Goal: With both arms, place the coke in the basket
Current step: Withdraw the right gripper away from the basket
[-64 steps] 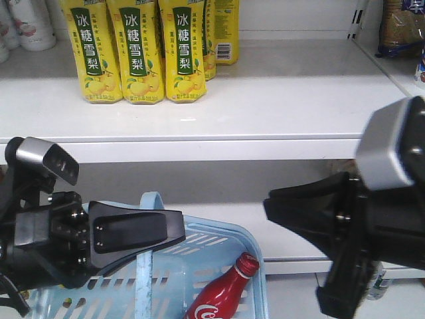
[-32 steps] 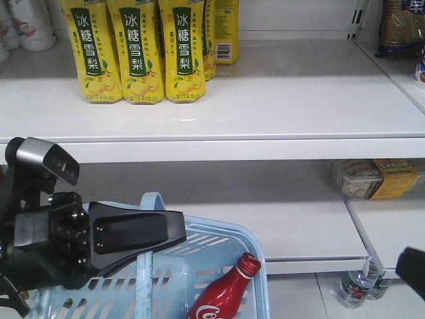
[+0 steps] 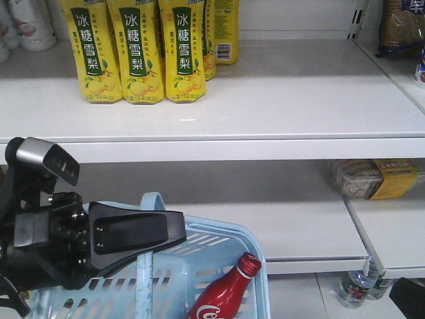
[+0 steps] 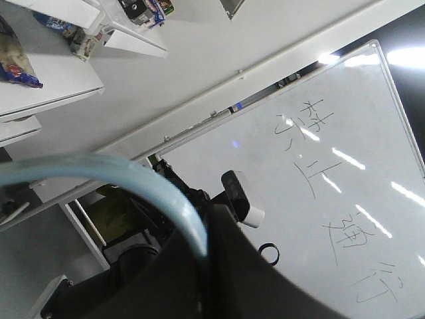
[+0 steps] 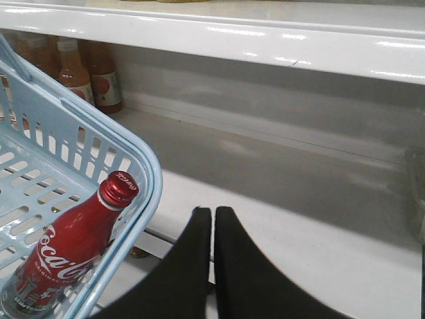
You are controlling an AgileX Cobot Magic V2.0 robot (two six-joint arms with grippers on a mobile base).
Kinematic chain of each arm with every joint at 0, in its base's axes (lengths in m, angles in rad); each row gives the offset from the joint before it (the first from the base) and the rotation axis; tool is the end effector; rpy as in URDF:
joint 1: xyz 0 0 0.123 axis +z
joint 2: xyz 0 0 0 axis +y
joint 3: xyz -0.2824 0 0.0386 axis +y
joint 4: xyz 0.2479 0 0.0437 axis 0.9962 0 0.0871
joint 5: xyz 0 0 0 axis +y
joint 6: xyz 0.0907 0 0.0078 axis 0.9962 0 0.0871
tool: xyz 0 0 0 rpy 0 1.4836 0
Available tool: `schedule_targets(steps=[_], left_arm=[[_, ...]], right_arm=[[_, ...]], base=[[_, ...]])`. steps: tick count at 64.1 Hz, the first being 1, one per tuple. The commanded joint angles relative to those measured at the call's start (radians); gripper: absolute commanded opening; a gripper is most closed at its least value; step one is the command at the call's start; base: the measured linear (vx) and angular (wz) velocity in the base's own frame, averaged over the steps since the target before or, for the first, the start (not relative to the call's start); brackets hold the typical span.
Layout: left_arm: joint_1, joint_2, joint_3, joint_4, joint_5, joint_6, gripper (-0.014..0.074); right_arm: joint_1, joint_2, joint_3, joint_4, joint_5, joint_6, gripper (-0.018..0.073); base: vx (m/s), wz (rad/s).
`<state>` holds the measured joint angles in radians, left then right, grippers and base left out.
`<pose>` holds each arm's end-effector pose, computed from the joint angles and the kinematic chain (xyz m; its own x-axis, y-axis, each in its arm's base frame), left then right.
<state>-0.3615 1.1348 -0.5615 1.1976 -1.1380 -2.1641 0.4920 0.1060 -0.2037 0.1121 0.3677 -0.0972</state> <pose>0.1558 -0.1411 0.3063 -0.9039 -0.2148 -0.3699 0.3820 -0.0162 -0.9240 0.0469 0.0293 0.2425 -0.1622 -0.0785 -0.9836 -0.5057 0.8626 0.0146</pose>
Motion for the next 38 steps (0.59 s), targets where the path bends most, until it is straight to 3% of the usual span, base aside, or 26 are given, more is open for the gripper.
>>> schedule_targets(steps=[1, 38], left_arm=[[-0.007, -0.023, -0.035, -0.122, -0.185, 0.002, -0.0006], [-0.007, -0.023, -0.035, -0.122, -0.185, 0.001, -0.0006]], right_arm=[[-0.001, 0.01, -0.026, -0.004, -0.083, 0.001, -0.0002], [-0.001, 0.01, -0.026, -0.004, -0.083, -0.002, -0.0002]], base=[[0.0, 0.0], [0.0, 0.0]])
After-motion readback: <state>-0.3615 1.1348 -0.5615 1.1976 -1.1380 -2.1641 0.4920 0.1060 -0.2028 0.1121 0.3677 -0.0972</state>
